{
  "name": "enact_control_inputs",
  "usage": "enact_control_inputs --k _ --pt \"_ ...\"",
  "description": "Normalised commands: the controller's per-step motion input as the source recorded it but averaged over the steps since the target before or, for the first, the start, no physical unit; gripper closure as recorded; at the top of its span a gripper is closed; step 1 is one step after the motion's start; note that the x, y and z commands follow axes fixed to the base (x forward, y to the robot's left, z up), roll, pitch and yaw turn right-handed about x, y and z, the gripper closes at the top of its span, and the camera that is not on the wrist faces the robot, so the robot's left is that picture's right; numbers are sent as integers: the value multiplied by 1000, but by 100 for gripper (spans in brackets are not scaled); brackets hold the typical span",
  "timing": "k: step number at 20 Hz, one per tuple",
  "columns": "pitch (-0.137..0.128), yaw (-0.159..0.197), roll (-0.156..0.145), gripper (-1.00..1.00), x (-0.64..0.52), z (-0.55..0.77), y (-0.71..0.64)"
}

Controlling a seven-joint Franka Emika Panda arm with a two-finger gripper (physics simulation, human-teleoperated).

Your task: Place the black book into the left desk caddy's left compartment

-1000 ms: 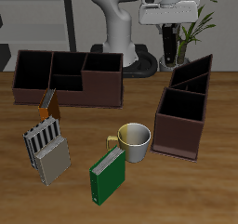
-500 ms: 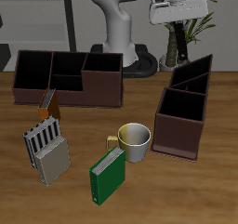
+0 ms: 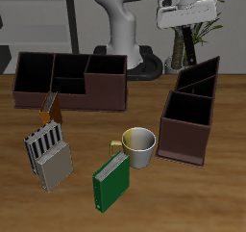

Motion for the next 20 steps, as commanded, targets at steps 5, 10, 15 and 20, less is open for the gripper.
enact_control_inputs --k 5,10,15,20 --pt "35 -5 15 100 137 -183 82" --pt "37 8 22 100 38 -197 83" --pt "22 6 8 100 71 -155 44" --pt "36 19 -10 100 113 -273 15"
